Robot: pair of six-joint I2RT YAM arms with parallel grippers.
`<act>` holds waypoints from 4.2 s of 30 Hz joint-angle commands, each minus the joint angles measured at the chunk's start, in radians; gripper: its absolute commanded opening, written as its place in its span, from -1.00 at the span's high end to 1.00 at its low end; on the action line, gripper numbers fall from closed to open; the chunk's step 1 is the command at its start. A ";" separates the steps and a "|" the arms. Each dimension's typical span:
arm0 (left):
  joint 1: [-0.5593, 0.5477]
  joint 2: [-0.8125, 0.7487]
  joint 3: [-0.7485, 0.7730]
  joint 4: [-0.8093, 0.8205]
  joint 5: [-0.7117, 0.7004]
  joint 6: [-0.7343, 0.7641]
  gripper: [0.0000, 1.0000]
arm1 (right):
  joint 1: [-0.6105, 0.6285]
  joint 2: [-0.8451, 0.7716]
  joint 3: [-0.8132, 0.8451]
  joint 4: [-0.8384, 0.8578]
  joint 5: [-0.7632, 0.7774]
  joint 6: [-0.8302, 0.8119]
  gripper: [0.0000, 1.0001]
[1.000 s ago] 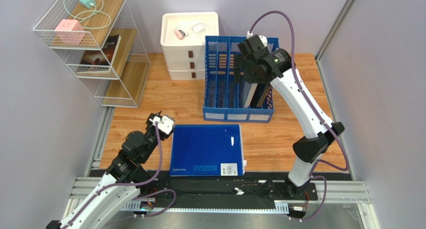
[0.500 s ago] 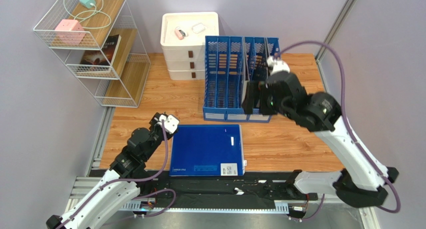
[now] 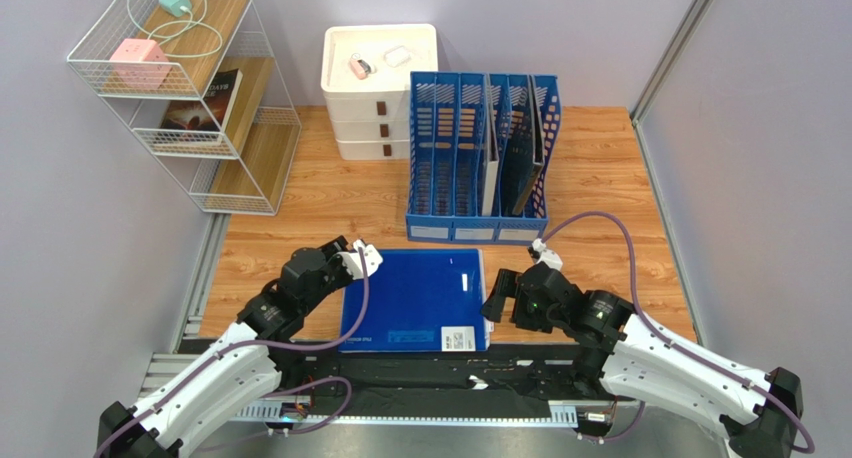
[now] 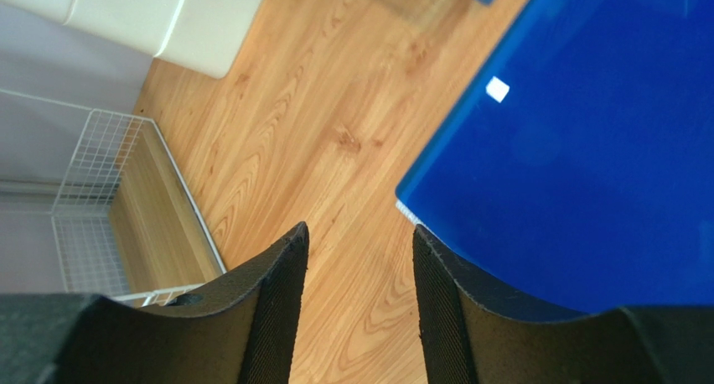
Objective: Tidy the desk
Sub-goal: Pick up the folder from the corner of the board.
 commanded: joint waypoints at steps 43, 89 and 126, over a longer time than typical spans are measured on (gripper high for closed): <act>-0.045 0.270 -0.104 0.010 0.060 0.246 -0.04 | 0.189 0.011 -0.300 0.535 -0.084 0.348 -0.99; -0.148 0.399 -0.036 -0.016 0.051 0.206 0.05 | 0.310 -0.182 -0.423 0.546 0.080 0.537 -0.79; -0.180 0.388 -0.024 -0.039 0.083 0.180 0.12 | 0.424 0.043 -0.302 0.620 0.134 0.557 -0.68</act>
